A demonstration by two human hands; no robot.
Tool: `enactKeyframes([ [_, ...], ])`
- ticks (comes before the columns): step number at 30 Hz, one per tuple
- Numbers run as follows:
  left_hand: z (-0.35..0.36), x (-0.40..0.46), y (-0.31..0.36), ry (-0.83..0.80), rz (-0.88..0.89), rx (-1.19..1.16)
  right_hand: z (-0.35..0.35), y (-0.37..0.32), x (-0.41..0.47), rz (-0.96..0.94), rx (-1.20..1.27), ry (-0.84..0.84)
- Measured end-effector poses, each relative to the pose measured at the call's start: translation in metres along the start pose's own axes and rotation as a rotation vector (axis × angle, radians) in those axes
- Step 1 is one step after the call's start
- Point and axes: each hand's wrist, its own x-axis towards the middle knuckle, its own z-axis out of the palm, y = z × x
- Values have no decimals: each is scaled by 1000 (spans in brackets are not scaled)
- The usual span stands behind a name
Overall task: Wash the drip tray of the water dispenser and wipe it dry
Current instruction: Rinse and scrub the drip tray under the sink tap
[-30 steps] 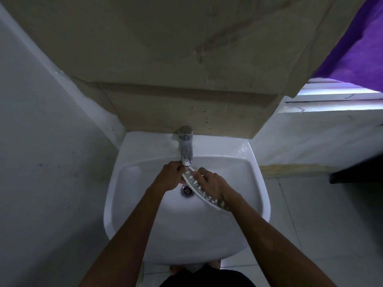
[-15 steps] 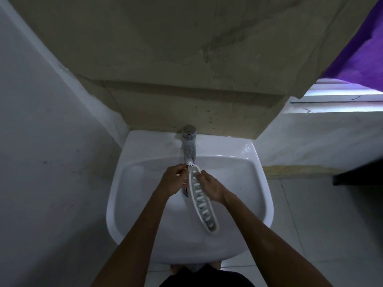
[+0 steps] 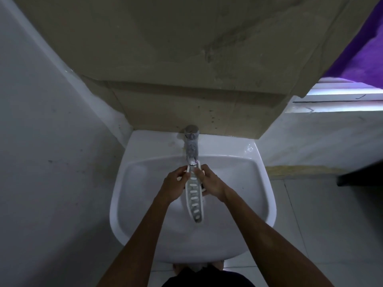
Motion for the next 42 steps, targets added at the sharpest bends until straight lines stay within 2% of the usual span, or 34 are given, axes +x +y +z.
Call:
enactKeyframes([
  [3,1,1,-5,-41,-51,64,-1,4,1,28,166,46],
  [6,0,-1,-7,-70,-36,120,0,7,-1,91,278,22],
  [9,-1,-2,-6,-29,29,228,-2,7,-3,117,285,4],
  [17,-1,-3,6,42,66,235,-5,8,-6,78,349,-57],
  [21,-7,-5,6,31,-24,286,1,14,-3,111,372,-95],
  [25,-14,-7,2,-40,-162,221,7,20,-6,209,351,-125],
  [28,-15,-11,-1,-52,-186,201,9,24,-9,209,336,-130],
  [33,-13,-18,1,-54,-51,167,12,27,-7,109,424,11],
  [38,-12,-17,5,-117,-41,369,6,24,-10,36,539,124],
  [42,3,-17,5,3,-6,363,3,18,-12,-31,480,137],
])
